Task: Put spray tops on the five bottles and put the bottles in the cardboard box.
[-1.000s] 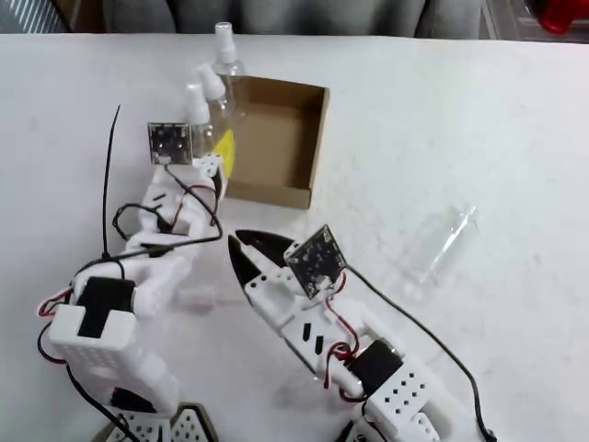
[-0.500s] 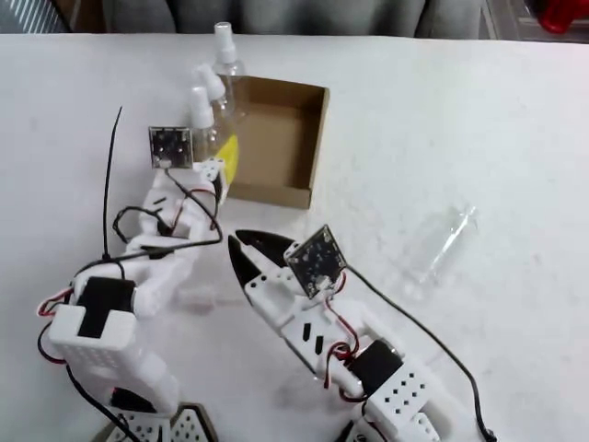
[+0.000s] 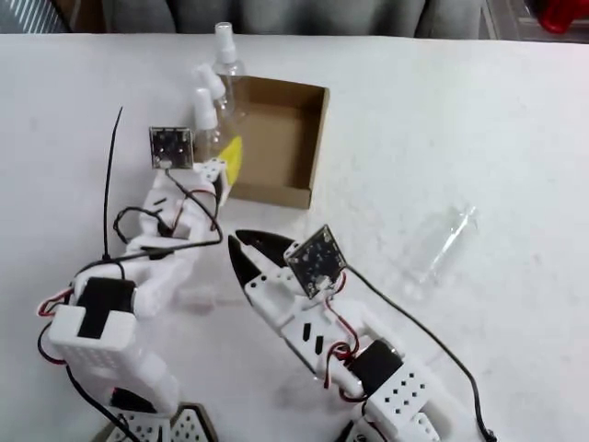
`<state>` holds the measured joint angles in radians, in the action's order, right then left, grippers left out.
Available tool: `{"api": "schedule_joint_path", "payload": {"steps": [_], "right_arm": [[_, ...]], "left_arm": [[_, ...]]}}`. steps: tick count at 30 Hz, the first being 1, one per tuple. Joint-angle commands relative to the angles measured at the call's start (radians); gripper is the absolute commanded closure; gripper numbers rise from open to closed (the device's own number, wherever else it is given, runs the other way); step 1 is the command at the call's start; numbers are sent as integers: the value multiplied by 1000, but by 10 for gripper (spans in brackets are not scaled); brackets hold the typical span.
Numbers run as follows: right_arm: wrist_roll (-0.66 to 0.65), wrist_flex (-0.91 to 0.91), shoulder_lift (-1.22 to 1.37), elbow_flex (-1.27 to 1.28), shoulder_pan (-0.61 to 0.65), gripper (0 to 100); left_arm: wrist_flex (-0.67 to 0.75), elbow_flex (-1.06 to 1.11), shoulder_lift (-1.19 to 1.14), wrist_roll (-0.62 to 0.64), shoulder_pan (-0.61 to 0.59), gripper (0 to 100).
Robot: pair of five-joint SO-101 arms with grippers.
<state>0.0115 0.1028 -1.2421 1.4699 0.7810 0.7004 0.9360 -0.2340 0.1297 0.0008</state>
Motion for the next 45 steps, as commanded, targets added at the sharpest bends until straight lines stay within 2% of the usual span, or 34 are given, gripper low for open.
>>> {"api": "schedule_joint_path", "payload": {"steps": [1, 21, 25, 34, 45], "right_arm": [[-5, 2, -13, -15, -12, 984], [-5, 2, -13, -15, -12, 984], [-5, 1, -13, -15, -12, 984], [-5, 2, -13, -15, -12, 984], [-5, 2, -13, -15, -12, 984]], "left_arm": [[26, -5, 21, -9, 10, 680], [29, -8, 27, -11, 8, 681], [17, 15, 104, -6, 8, 683], [-170, 55, 271, -9, 7, 679], [-212, 193, 481, -12, 2, 683]]}}
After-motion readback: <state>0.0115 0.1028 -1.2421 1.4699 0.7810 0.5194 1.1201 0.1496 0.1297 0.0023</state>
